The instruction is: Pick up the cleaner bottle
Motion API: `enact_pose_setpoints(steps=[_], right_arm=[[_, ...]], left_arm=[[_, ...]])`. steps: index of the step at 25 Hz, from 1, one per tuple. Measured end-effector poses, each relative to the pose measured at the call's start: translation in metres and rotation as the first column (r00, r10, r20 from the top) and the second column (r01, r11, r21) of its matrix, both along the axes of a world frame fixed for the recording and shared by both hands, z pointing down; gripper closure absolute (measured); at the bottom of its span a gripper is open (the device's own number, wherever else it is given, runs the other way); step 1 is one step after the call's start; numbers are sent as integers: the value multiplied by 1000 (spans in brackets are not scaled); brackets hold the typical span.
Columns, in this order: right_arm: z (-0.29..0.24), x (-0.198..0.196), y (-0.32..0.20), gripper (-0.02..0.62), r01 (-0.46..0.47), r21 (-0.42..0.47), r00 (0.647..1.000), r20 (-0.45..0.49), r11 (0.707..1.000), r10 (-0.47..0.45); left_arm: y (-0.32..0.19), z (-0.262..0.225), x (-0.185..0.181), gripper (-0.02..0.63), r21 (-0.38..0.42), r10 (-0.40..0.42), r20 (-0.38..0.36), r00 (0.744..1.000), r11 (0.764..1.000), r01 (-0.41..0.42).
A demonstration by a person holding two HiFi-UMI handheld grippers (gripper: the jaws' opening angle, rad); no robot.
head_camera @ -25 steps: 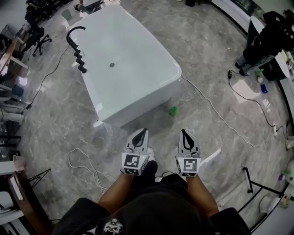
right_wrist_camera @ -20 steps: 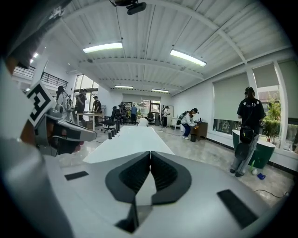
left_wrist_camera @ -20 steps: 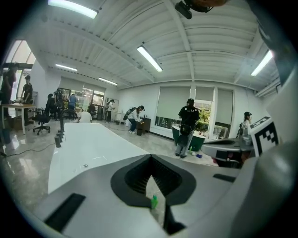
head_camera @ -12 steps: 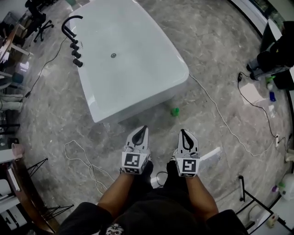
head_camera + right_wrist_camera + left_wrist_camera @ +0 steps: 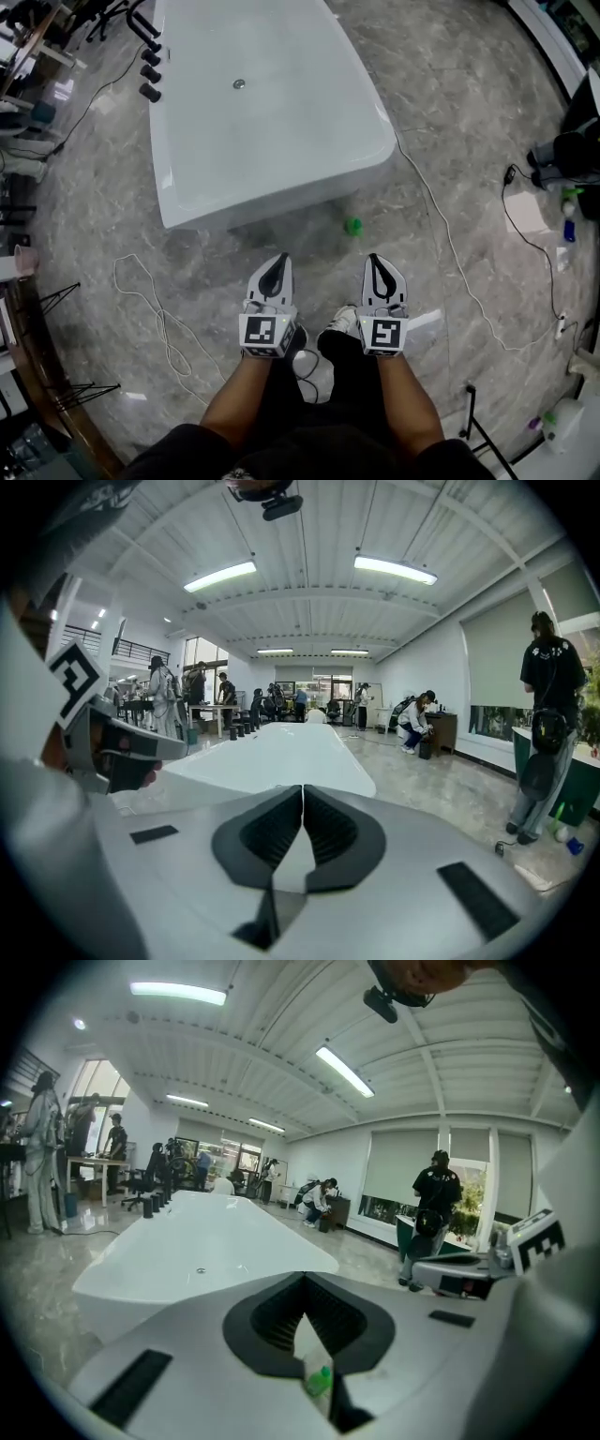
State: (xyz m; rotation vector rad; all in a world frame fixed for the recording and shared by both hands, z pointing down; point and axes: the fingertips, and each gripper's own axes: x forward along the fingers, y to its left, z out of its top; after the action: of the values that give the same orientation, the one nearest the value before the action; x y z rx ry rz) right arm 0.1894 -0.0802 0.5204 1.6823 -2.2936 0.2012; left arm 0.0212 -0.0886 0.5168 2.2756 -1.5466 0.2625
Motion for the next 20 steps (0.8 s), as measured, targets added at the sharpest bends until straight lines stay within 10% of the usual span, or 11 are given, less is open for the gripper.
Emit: enact_pose_setpoints(steps=[20], right_arm=[[370, 23, -33, 575, -19, 10, 999, -38, 1000, 19]], left_arm=[[-41, 361, 15, 600, 49, 64, 27, 998, 997, -65]])
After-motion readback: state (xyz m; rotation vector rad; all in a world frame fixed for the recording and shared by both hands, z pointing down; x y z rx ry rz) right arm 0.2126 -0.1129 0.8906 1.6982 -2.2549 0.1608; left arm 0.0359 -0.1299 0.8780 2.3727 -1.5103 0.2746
